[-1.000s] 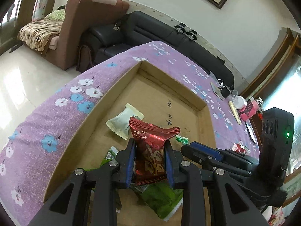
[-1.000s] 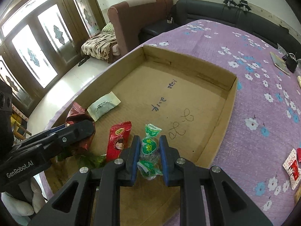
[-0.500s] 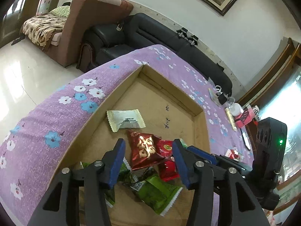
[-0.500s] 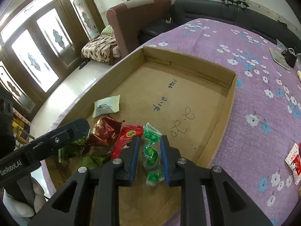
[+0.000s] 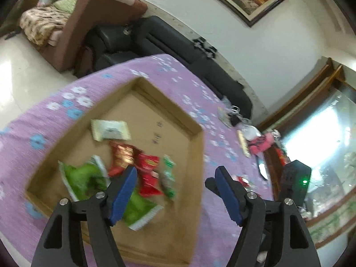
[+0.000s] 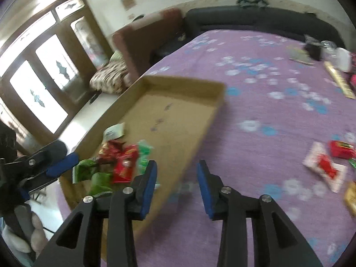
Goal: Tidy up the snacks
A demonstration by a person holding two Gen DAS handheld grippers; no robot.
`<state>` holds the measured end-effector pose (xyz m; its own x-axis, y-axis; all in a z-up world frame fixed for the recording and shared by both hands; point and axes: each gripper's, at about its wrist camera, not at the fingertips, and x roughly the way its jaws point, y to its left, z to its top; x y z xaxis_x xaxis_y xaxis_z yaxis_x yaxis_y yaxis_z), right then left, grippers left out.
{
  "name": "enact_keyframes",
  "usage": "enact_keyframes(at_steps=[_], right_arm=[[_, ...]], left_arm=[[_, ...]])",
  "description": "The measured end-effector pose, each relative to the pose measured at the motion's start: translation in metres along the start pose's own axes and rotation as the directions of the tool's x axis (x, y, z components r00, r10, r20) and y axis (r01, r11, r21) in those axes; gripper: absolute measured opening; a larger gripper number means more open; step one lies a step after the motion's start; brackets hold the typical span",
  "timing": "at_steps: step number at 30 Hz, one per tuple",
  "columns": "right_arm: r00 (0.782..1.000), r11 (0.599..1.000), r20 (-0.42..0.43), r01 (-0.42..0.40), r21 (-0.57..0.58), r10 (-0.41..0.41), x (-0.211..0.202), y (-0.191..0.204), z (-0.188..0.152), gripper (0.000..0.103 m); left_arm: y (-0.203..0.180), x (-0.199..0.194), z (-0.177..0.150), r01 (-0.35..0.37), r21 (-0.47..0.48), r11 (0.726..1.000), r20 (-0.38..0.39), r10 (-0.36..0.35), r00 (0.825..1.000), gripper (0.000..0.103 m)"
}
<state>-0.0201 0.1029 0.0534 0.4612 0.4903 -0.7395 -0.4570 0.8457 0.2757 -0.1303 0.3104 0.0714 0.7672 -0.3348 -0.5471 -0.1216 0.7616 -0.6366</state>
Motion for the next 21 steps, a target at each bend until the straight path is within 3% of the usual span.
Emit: enact_keyframes(at_steps=[4, 11, 15, 21], right_arm=[[0.998, 0.997, 0.045, 0.037, 0.07, -0.04, -0.026, -0.039, -0.002, 0.036], [0.971, 0.95, 0.053, 0.217, 0.224, -0.234, -0.05, -0.143, -0.006, 0.036], [0.966, 0.934, 0.048, 0.23, 0.275, -0.252, -0.048, -0.175, 0.0, 0.036], [0.977, 0.939, 0.009, 0.202, 0.277, -0.213, -0.024, -0.186, 0.009, 0.036]], left_arm=[[-0.023, 0.006, -0.009, 0.038, 0.041, 0.998, -0.033, -0.037, 0.999, 0.076], [-0.049, 0.023, -0.025, 0.067, 0.098, 0.993, -0.098, -0.058, 0.994, 0.076], [-0.056, 0.034, -0.032, 0.069, 0.102, 0.992, -0.134, -0.055, 0.989, 0.076], [-0.069, 0.035, -0.042, 0.074, 0.138, 0.988, -0.162, -0.051, 0.985, 0.076]])
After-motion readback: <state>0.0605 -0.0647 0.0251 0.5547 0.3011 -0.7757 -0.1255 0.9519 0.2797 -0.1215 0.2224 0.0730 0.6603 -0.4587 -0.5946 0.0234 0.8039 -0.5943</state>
